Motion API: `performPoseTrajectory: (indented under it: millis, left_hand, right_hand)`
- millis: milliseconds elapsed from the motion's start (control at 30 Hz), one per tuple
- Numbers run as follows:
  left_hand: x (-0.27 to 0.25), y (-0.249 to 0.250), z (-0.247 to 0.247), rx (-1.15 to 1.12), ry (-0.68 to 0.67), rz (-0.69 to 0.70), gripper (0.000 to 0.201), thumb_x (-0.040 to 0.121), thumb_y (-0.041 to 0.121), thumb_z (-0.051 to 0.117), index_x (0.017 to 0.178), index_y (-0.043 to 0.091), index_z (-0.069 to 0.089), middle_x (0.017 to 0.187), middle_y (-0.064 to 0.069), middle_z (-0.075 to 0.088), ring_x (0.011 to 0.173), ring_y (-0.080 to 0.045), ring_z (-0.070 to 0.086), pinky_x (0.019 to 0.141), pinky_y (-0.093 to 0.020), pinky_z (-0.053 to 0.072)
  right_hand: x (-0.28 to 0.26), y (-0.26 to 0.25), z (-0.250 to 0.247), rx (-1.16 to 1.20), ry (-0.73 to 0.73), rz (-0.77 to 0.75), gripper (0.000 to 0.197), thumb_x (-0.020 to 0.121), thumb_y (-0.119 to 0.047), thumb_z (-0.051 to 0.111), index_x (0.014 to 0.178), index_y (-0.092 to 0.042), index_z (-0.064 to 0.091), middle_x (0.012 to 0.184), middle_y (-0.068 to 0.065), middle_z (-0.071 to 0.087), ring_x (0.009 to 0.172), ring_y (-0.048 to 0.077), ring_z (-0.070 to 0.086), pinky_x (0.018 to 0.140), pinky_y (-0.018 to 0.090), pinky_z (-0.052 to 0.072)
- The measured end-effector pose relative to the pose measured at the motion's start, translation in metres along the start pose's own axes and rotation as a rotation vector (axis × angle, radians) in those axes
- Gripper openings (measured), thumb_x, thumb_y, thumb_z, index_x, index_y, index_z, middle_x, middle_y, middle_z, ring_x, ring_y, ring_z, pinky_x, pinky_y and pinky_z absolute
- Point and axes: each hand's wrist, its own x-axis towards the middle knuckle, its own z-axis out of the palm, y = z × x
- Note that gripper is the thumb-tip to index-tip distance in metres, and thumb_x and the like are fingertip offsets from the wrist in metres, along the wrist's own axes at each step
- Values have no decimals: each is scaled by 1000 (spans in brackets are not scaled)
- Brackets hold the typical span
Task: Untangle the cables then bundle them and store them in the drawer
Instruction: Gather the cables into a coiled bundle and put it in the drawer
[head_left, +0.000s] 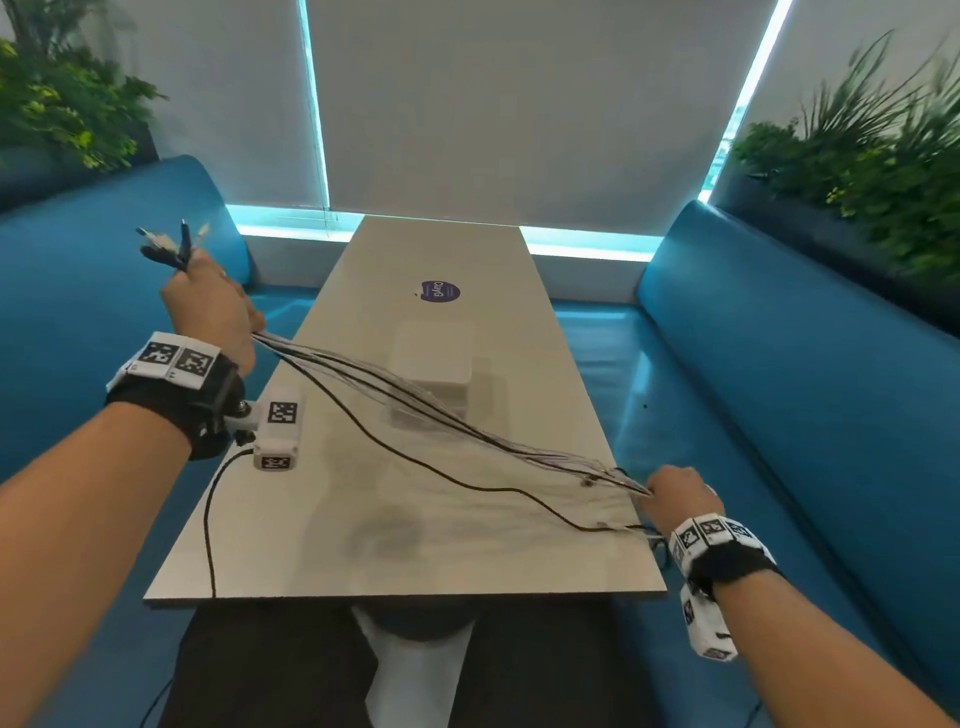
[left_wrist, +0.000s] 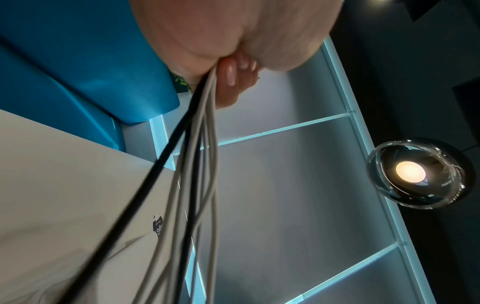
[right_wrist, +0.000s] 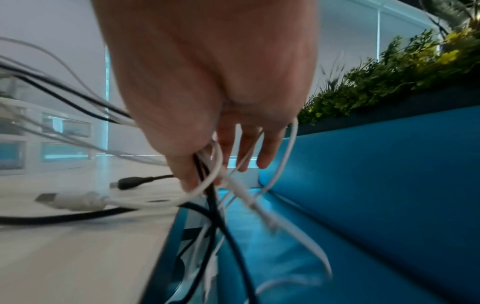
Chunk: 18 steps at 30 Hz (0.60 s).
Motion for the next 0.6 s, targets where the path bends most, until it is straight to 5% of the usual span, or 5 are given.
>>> performPoseTrajectory:
  millis: [167, 333, 467, 600]
  left_hand:
    - [-10, -6, 7, 14, -15, -32, 32, 100, 37, 42, 71, 22, 40, 51, 7, 31, 38, -10, 25, 40, -21, 22]
    - [-16, -10, 13, 20, -34, -59, 31, 100, 38, 43, 73, 22, 43, 54, 7, 32, 40, -8, 27, 41, -19, 24]
    - [-17, -13, 15, 61, -31, -66, 28, 99, 42, 44, 78, 23, 46, 57, 7, 37, 44, -7, 33, 42, -19, 29]
    - [-17, -11, 13, 37, -27, -39, 29, 101, 39, 42, 77, 22, 45, 56, 7, 34, 42, -7, 29, 42, -20, 24]
  right_hand:
    - [0, 14, 8, -117, 1, 93, 13, 87, -26, 60, 97, -23, 67, 102, -1, 44, 103, 24, 53, 77, 39, 49]
    - [-1, 26, 12, -191, -84, 146, 27, 92, -42, 53, 105, -22, 65, 107, 3, 69, 97, 25, 65, 86, 34, 47]
    - [-7, 31, 21, -350, -94, 135, 40, 85, -61, 51, 106, -30, 65, 110, -3, 70, 110, 22, 57, 89, 37, 35]
    - [-9, 39, 35, -271, -173, 186, 51, 72, -71, 59, 95, -26, 69, 101, -3, 71, 100, 22, 62, 85, 35, 42]
